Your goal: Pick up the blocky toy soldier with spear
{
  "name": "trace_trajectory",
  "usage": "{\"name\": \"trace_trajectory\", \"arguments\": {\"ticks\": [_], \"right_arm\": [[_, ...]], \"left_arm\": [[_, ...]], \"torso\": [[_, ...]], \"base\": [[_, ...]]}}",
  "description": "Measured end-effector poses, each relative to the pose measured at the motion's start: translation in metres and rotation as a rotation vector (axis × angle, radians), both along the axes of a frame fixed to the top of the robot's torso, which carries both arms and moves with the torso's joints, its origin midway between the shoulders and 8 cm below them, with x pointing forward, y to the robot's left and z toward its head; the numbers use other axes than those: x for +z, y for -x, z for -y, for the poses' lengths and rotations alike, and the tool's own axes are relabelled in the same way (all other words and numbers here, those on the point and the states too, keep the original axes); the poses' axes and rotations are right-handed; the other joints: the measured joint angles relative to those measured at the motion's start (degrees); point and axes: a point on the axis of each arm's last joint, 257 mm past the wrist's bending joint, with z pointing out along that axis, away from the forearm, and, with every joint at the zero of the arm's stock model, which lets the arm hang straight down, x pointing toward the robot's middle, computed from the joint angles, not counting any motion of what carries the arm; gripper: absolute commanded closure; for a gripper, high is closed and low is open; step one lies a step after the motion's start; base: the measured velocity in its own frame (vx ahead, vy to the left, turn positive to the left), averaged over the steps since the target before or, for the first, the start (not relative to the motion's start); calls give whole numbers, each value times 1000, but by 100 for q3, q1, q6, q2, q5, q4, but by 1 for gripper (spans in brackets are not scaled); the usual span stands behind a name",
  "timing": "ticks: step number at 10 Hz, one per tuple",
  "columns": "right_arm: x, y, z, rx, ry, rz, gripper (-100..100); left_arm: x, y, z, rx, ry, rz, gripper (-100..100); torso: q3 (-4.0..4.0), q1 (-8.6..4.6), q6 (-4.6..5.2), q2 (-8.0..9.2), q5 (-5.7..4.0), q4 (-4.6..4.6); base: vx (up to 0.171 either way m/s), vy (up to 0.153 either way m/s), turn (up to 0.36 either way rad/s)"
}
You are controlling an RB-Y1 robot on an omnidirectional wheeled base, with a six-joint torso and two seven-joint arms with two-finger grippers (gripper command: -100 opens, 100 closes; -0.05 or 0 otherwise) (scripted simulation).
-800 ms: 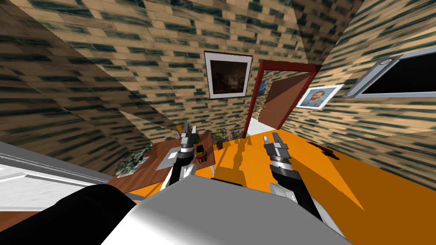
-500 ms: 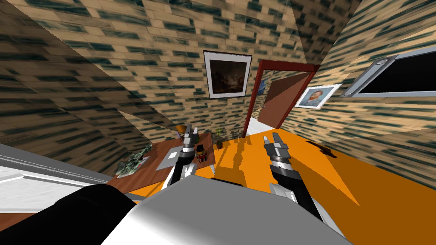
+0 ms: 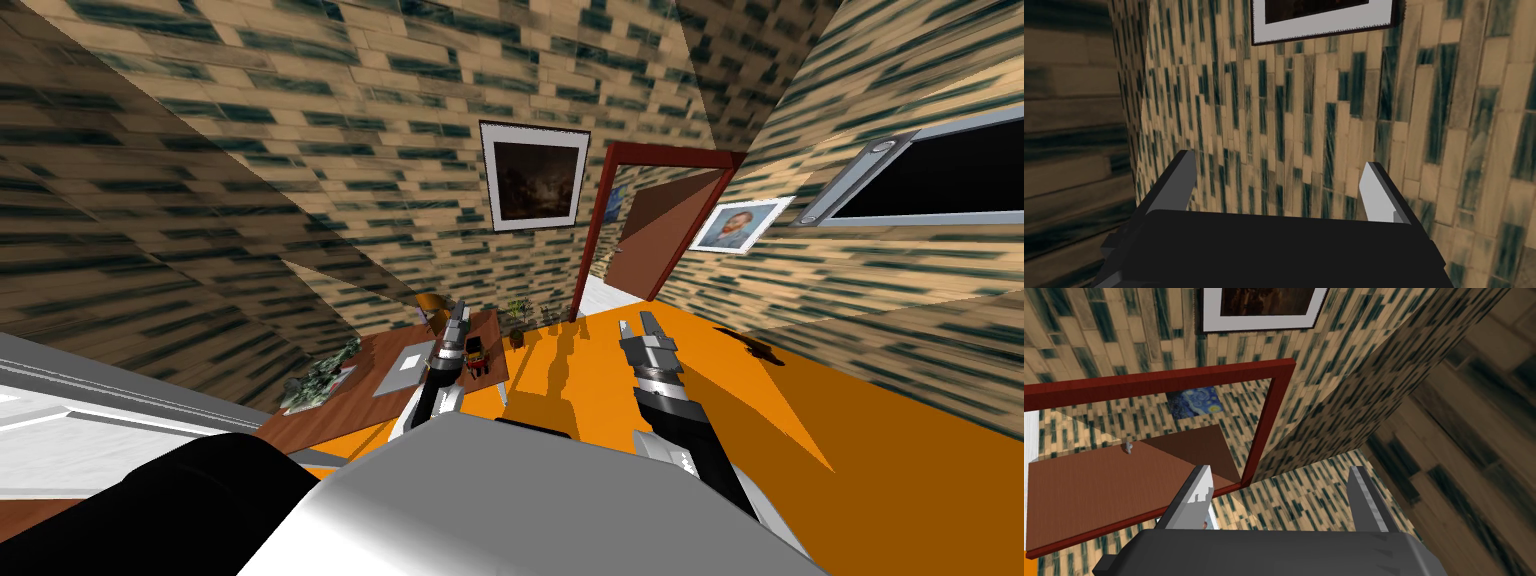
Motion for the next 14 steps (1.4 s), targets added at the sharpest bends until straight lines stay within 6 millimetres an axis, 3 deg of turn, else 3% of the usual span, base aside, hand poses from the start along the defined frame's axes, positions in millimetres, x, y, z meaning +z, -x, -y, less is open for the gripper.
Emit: {"name": "trace_trajectory", "arguments": {"ticks": [9,14], "right_arm": [[0,0,0,0,0,0,0],[0,0,0,0,0,0,0]], "left_arm": [[-73,-35,-4,73,-166,-142,-100],[-128,-52,-11,117,-293,-236,-100]], "torso": [[-7,-10,0,-12,-2,-2],[-7,-9,0,-13,-2,-2]], "base": [[-36,29,-7],[-41,36,-11]]}}
